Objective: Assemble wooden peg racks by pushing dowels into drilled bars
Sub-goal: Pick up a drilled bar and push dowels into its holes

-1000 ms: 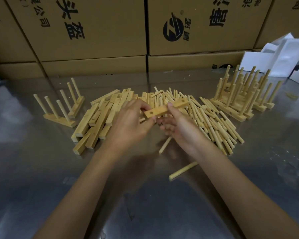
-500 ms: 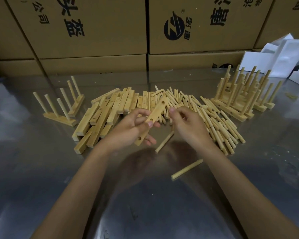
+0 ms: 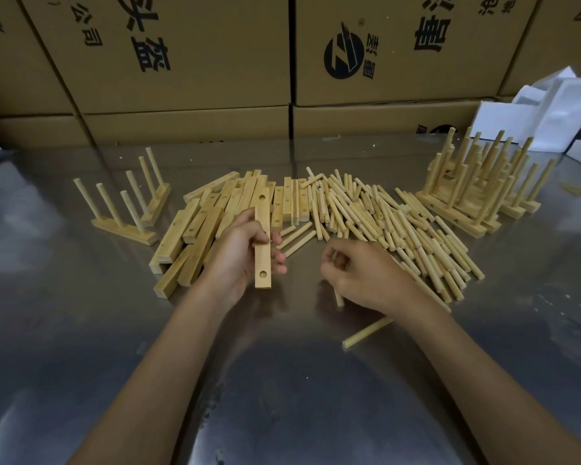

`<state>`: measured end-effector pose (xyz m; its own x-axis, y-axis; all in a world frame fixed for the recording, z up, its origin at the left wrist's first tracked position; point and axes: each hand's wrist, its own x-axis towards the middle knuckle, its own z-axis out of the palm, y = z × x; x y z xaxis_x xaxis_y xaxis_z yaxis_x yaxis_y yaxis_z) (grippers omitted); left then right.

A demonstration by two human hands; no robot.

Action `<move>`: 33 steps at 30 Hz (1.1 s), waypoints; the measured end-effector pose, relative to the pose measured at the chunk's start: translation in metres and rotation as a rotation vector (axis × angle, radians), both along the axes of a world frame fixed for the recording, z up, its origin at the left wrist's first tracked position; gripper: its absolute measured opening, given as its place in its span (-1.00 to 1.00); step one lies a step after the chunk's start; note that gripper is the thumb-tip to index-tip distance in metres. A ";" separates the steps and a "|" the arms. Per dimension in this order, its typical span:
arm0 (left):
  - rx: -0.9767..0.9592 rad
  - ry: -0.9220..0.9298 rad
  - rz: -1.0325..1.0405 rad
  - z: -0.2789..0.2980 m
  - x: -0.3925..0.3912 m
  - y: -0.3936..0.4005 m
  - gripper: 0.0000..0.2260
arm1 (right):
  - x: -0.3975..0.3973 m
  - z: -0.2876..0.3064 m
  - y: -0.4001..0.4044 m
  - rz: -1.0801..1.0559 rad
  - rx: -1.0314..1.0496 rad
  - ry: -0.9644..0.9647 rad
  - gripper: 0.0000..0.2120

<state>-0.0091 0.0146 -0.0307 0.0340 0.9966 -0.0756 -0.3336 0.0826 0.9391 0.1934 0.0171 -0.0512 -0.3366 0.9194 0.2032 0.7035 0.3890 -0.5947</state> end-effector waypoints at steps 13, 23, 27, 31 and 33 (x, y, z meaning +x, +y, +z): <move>-0.076 0.224 -0.075 0.000 0.007 -0.004 -0.78 | -0.013 0.009 -0.006 -0.083 0.221 0.415 -0.79; 0.039 0.385 -0.181 0.005 0.008 -0.006 -0.66 | -0.011 0.012 -0.013 -0.045 0.401 0.203 -0.78; 0.042 0.334 -0.240 0.004 0.010 -0.009 -0.64 | -0.010 0.013 -0.013 -0.045 0.416 0.156 -0.84; 0.066 0.325 -0.264 0.005 0.015 -0.012 -0.67 | -0.009 0.015 -0.015 -0.025 0.440 0.111 -0.86; 0.073 0.322 -0.256 0.005 0.018 -0.013 -0.69 | -0.009 0.015 -0.015 -0.029 0.428 0.105 -0.90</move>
